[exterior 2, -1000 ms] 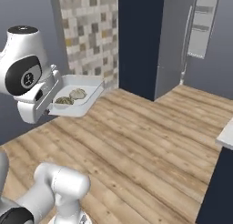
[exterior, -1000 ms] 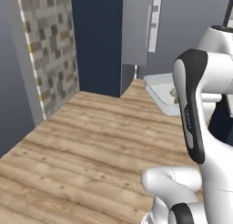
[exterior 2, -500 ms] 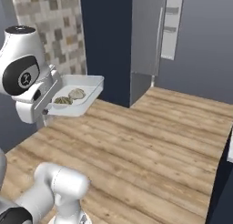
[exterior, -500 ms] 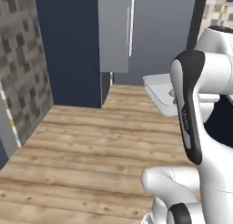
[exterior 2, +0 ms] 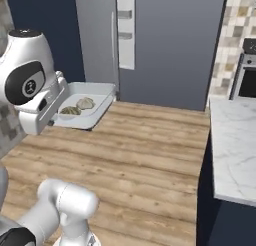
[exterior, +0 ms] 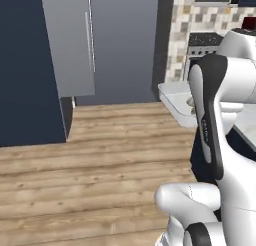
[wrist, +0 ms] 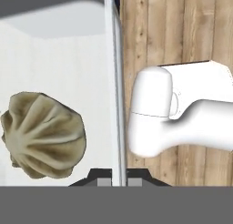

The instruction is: Place two dumplings into each of the tupperware containers and then place the containers in the fridge.

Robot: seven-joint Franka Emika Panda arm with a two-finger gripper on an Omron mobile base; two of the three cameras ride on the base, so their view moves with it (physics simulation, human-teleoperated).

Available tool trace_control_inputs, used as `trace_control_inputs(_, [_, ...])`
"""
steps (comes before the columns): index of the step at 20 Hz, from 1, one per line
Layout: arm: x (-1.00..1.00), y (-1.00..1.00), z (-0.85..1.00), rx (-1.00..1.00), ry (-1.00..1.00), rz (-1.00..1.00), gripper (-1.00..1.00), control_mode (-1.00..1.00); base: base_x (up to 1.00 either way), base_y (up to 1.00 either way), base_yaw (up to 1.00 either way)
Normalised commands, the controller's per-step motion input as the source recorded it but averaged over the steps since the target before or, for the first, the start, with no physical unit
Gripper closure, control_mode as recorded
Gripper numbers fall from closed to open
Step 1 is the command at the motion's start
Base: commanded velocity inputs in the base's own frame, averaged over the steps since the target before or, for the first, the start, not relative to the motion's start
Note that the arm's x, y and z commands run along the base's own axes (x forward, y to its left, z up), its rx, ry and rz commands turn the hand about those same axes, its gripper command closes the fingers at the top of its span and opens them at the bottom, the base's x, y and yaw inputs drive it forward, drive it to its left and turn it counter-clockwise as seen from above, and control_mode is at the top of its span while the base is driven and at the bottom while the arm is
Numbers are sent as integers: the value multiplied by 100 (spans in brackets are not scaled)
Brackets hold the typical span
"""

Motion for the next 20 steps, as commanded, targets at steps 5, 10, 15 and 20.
trace_control_inputs(5, [0,0,0,0,0,0,100,100,100,23,-24])
trace_control_inputs(10, [0,0,0,0,0,0,100,100,100,14,-12])
trace_control_inputs(15, [0,0,0,0,0,0,100,100,100,2,-7])
trace_control_inputs(20, [0,0,0,0,0,0,100,100,100,0,0])
